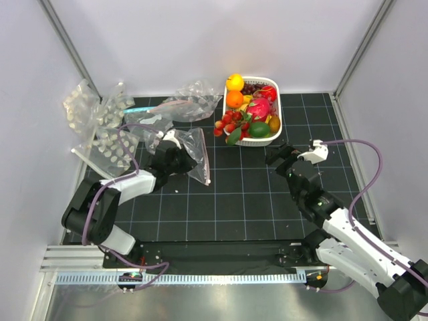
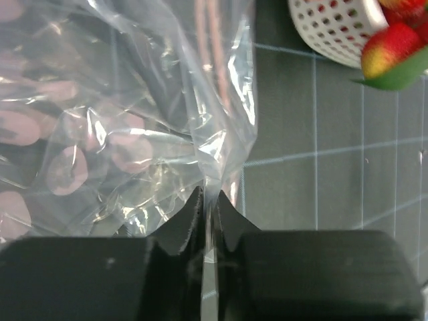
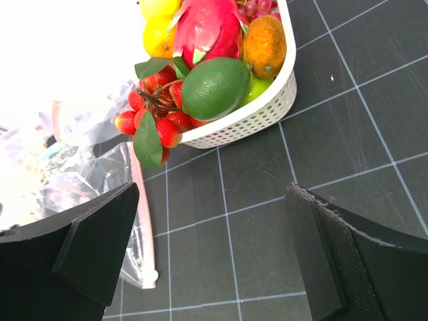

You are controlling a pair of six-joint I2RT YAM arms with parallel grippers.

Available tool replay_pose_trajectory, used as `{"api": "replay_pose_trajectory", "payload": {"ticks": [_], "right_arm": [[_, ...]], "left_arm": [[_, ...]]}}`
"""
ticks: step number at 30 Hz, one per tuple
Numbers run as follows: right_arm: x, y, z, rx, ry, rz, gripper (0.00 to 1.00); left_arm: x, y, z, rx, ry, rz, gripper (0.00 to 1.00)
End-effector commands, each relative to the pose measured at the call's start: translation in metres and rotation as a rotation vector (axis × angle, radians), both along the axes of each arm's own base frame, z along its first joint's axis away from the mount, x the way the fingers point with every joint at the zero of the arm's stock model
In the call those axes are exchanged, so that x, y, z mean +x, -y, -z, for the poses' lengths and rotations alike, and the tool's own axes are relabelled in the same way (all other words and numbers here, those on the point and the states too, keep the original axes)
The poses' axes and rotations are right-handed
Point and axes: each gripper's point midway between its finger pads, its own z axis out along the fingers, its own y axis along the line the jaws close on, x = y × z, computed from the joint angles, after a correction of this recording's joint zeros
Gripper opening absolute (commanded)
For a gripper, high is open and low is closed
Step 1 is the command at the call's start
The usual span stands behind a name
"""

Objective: Place the food in the zip-top bag and seal the zipper
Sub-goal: Pick up the zipper food storage bag at the center of the board, then adjust the zipper food storage bag at the center of the board.

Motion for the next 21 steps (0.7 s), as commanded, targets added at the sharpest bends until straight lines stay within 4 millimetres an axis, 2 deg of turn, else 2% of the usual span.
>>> {"api": "replay_pose_trajectory", "payload": {"ticks": [1, 3, 4, 9, 12, 14, 15, 17, 18, 21], "right_arm": [[0.005, -0.003, -0.006, 0.003, 0.025, -0.001, 0.98], [0.006, -0.004, -0.006, 0.002, 0.021, -0.006, 0.99], [0.006, -0.006, -0.005, -0.002, 0.012, -0.013, 0.99], [0.007, -0.007, -0.006, -0.004, 0.009, -0.017, 0.99], [0.007, -0.007, -0.005, -0.004, 0.011, -0.015, 0.99], [0.006, -0.006, -0.005, -0.005, 0.013, -0.012, 0.99], [0.007, -0.007, -0.005, -0.007, 0.012, -0.017, 0.99], [0.008, -0.01, -0.004, -0.016, 0.013, -0.036, 0.97], [0.007, -0.016, -0.002, -0.029, 0.01, -0.076, 0.95], [0.008, -0.033, -0.002, -0.041, 0.011, -0.163, 0.9]], "left_arm": [[-0.014, 0.018, -0.04, -0.078, 0.069, 0.106, 0.06], [-0.026, 0.026, -0.05, -0.127, 0.089, 0.153, 0.03], [-0.036, 0.035, -0.063, -0.17, 0.108, 0.211, 0.0], [-0.068, 0.066, -0.101, -0.276, 0.199, 0.396, 0.0], [-0.083, 0.075, -0.121, -0.302, 0.264, 0.462, 0.0], [-0.09, 0.073, -0.128, -0.311, 0.303, 0.466, 0.0], [-0.092, 0.069, -0.14, -0.322, 0.349, 0.456, 0.0], [-0.096, 0.062, -0.144, -0.323, 0.389, 0.441, 0.0], [-0.1, 0.057, -0.155, -0.331, 0.433, 0.431, 0.0], [-0.107, 0.05, -0.163, -0.34, 0.484, 0.425, 0.0]]}}
